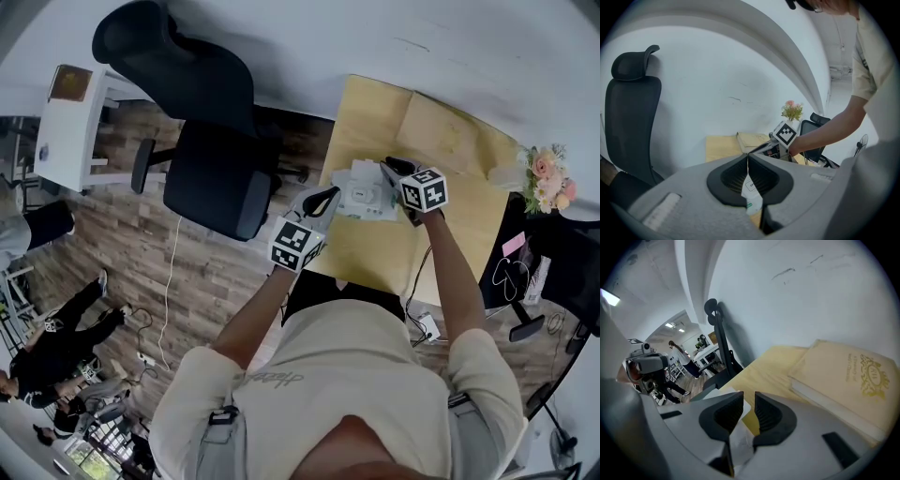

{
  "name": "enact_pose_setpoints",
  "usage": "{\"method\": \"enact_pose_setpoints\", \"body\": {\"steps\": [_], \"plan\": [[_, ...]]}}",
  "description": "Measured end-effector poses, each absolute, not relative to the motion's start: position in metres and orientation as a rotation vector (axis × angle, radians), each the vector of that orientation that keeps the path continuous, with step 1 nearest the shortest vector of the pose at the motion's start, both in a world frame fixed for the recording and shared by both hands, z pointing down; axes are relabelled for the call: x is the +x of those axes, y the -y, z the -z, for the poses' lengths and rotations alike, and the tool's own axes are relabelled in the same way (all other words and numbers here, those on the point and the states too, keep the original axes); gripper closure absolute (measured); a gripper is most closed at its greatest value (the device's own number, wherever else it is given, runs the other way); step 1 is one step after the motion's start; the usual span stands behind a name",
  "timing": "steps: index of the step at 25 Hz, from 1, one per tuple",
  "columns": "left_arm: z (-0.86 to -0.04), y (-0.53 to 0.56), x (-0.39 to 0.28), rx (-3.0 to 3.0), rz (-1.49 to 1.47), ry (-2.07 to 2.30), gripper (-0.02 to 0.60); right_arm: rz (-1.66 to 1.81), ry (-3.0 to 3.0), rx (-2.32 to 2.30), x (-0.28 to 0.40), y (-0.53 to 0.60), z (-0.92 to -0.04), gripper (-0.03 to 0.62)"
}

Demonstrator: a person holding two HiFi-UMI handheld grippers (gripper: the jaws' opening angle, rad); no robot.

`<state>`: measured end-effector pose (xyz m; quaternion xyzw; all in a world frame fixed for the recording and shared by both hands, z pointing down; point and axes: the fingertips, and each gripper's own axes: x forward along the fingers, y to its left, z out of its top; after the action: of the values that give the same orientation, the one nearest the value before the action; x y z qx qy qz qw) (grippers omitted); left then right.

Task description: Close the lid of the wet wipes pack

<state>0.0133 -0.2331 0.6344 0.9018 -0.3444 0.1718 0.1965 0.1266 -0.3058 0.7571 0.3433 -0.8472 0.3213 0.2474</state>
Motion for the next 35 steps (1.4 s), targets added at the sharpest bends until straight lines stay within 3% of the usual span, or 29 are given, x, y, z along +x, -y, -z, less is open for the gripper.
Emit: {"method": "enact_pose_setpoints", "body": {"steps": [11, 35], "plan": [[-0.635, 0.229, 0.009, 2.518, -0.487, 0.964, 0.563, -1.095, 2.296, 0.811, 0.116, 0.299, -0.775, 0.539], [-0.611, 0.220, 0.002, 2.558, -0.414, 1.000, 0.563, -0.835, 2.453, 0.834, 0.108, 0.262, -0.716, 0.557]]}}
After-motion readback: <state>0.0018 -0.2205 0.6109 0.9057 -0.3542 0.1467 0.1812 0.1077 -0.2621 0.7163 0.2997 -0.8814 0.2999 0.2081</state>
